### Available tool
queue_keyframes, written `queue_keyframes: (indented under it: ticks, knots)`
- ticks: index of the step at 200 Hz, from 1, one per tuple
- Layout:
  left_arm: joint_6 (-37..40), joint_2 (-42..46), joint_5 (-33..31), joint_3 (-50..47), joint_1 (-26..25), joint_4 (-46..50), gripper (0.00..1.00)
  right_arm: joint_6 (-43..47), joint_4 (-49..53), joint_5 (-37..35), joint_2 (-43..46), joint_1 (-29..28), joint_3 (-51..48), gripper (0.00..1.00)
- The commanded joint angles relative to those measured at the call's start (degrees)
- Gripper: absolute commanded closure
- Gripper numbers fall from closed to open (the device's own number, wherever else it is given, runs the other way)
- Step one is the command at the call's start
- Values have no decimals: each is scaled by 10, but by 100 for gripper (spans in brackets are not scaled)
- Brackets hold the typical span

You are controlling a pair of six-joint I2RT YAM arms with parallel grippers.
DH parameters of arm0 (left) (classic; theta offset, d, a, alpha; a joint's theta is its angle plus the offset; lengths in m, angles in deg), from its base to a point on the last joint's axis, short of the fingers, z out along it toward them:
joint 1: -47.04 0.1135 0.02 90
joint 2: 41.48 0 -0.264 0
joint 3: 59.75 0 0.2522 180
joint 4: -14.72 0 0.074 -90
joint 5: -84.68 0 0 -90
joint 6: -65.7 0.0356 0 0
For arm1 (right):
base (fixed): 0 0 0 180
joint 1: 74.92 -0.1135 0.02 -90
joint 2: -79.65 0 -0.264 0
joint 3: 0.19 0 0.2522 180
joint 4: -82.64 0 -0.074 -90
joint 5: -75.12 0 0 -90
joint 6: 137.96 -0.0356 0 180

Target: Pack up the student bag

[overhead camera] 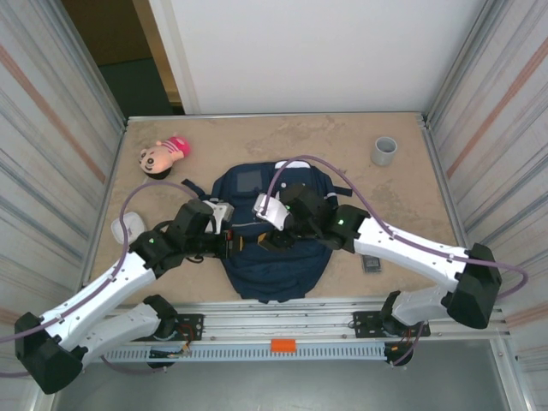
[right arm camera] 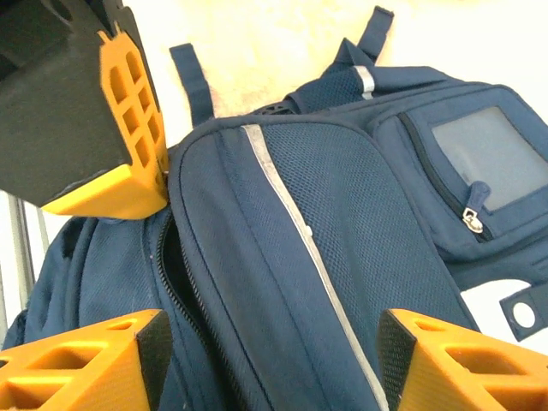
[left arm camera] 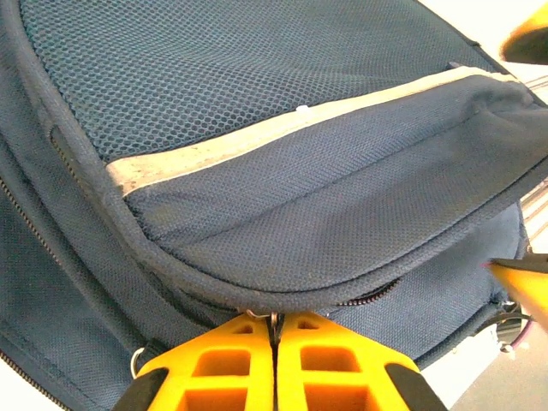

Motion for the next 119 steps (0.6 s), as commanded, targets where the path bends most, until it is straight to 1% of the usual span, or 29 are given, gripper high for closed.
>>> queue_keyframes:
  ticks: [1, 24, 37, 42, 50, 56, 65, 78, 97, 119]
  knots:
    - [21, 14, 31, 4, 1, -50, 100, 24, -12, 10, -27, -5, 24, 35]
    - [24, 15, 39, 2, 1, -53, 100, 32, -34, 7, -53, -2, 25, 35]
    - [24, 16, 38, 0, 1, -55, 100, 36, -34, 12, -65, 0, 30, 39]
    - [25, 16, 35, -2, 1, -55, 100, 37, -33, 14, -69, 1, 32, 43]
    - [24, 18, 28, -3, 1, -53, 100, 37, -29, 15, -74, 1, 38, 53]
    - [23, 19, 17, -4, 1, -49, 100, 37, -25, 18, -74, 1, 42, 64]
    - [23, 20, -4, -3, 2, -36, 100, 37, -20, 28, -70, 2, 45, 76]
    - [28, 22, -33, -4, 4, -16, 100, 40, -19, 55, -55, 6, 40, 88]
    - [39, 24, -58, -11, 21, 2, 100, 46, -19, 116, -18, 24, 24, 100]
    - [51, 30, -57, -27, 62, 1, 100, 53, -21, 199, 27, 56, 0, 100]
